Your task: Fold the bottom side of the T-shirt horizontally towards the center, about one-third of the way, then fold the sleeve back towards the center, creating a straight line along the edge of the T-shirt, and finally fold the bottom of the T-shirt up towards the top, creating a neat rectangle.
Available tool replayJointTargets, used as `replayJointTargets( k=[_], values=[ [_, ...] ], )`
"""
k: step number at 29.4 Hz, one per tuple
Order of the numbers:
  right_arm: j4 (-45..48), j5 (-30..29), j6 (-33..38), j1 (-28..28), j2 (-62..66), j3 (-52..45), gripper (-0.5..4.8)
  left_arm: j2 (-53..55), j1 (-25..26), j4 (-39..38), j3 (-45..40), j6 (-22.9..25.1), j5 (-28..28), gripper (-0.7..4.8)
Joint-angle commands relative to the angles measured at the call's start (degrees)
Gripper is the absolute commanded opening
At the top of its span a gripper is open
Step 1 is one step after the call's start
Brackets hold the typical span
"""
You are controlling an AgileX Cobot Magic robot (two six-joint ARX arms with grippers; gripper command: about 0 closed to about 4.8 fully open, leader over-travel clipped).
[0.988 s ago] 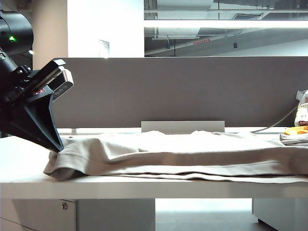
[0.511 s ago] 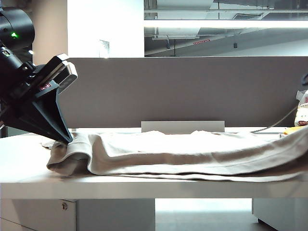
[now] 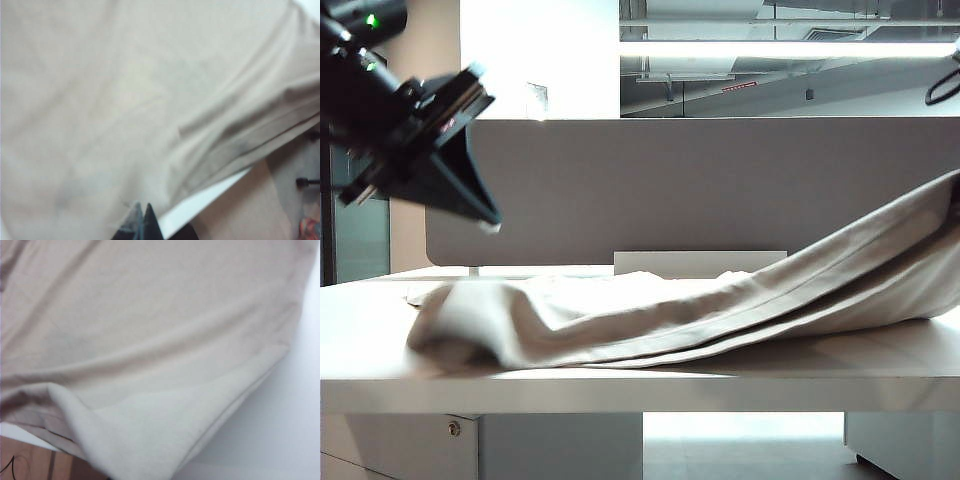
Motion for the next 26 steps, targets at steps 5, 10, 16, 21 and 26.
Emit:
replayJointTargets(
  k=[5,10,16,21,26],
  values=[
    [0.83,-0.28,0.44,-0.04,-0.09,0.96,-0.05,-0.15,-0.04,-7.23,1.40,1.88,-1.97,-0.03],
    [0.83,-0.09,0.42,-0.04,-0.09,0.96,-0.05,-0.15,-0.04,-15.93,1.40,3.74,-4.02,2.25],
    [0.83,0.13,0.39,-0.04,-0.09,0.96,-0.05,-0.15,-0.04,-21.46,1.29,3.76,-5.11,3.16],
    [0.85,0.28,0.35,-0.04,-0.09,0.96,-0.05,-0.09,-0.04,-21.64,0.50,2.62,-4.48,3.47],
    [0.87,0.31,0.17,-0.04,-0.09,0.96,-0.05,-0.07,-0.07,-19.76,-1.70,1.11,-2.03,3.47]
  ],
)
